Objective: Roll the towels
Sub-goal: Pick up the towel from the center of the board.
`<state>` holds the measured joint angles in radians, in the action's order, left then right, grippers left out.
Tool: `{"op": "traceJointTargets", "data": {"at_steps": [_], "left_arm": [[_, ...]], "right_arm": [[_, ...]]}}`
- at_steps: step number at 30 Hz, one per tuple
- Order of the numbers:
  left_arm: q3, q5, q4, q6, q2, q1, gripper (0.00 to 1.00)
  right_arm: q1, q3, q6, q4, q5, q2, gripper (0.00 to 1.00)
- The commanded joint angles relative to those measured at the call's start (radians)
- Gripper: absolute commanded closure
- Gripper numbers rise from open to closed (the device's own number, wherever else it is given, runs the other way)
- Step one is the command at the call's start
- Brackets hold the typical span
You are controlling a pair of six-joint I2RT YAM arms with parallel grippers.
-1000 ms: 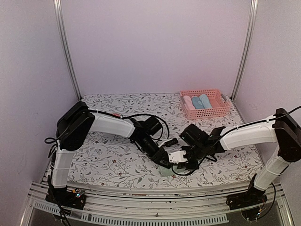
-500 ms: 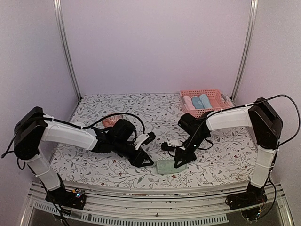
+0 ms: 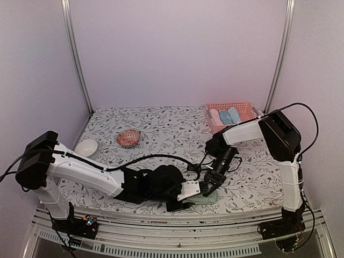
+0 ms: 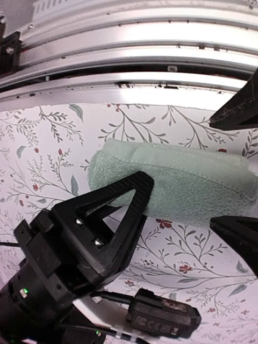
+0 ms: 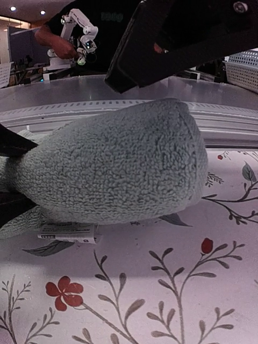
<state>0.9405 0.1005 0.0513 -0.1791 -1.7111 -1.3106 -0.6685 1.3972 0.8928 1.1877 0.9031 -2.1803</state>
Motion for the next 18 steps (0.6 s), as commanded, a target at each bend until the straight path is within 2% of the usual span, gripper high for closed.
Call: {"op": "traceJointTargets", "data": {"at_steps": [1,8,13,18], "left_arm": [[0.057,0.147,-0.059,-0.191,-0.096,-0.031,0.43],[0.103,0.258,-0.065,-0.292,-0.211,-0.059,0.46],[0.114,0.276,-0.061,-0.31,-0.265,-0.064,0.48],[0.141,0.305,-0.061,-0.306,-0.34,-0.064,0.57]], "right_arm": [[0.017,0.015,0.052,0.106,-0.036,-0.091,0.92],[0.046,0.05,0.056,0.135,0.021,-0.159,0.92],[0.056,0.057,0.061,0.135,0.044,-0.207,0.91],[0.058,0.056,0.059,0.131,0.061,-0.199,0.88]]}}
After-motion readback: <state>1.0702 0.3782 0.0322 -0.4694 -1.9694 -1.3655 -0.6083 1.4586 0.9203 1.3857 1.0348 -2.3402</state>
